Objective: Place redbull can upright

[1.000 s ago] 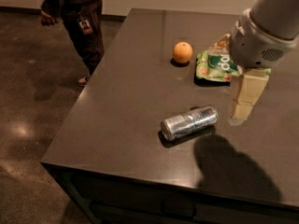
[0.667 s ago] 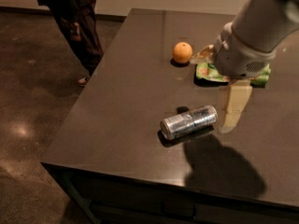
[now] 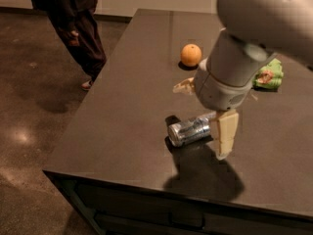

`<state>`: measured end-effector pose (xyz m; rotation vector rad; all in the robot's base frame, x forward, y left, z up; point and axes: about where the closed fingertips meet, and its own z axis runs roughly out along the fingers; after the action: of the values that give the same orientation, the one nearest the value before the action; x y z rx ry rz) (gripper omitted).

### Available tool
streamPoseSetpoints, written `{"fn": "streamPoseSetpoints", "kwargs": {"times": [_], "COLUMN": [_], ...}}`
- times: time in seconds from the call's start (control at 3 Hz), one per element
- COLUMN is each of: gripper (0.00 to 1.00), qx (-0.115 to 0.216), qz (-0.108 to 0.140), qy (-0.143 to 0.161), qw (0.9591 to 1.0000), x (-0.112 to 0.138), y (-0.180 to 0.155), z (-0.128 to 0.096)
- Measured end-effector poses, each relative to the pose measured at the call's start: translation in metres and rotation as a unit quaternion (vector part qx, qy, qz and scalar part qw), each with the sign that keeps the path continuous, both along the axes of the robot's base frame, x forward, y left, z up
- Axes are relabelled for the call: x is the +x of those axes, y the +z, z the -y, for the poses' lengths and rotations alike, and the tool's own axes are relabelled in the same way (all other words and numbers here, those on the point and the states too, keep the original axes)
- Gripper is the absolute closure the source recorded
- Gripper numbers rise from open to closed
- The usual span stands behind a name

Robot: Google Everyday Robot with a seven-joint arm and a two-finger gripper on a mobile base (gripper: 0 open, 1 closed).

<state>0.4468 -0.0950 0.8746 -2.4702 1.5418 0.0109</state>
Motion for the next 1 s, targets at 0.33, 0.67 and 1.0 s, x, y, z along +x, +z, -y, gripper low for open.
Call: {"fn": "streamPoseSetpoints", "kwargs": {"times": [0.33,0.67,1.0], "gripper": [0.00,0.00,0.16], "qx": [-0.028,-0.051,-0.066], "qz": [-0.005,-0.012,-0.022], "qy": [0.030,0.039,0.028], "qw": [0.9991,0.9979,0.9972], "x": [-0.005,-0.008,-0.004], "y": [-0.019,-0.032,-0.038], "z": [-0.009,-0.018,-0.025]}}
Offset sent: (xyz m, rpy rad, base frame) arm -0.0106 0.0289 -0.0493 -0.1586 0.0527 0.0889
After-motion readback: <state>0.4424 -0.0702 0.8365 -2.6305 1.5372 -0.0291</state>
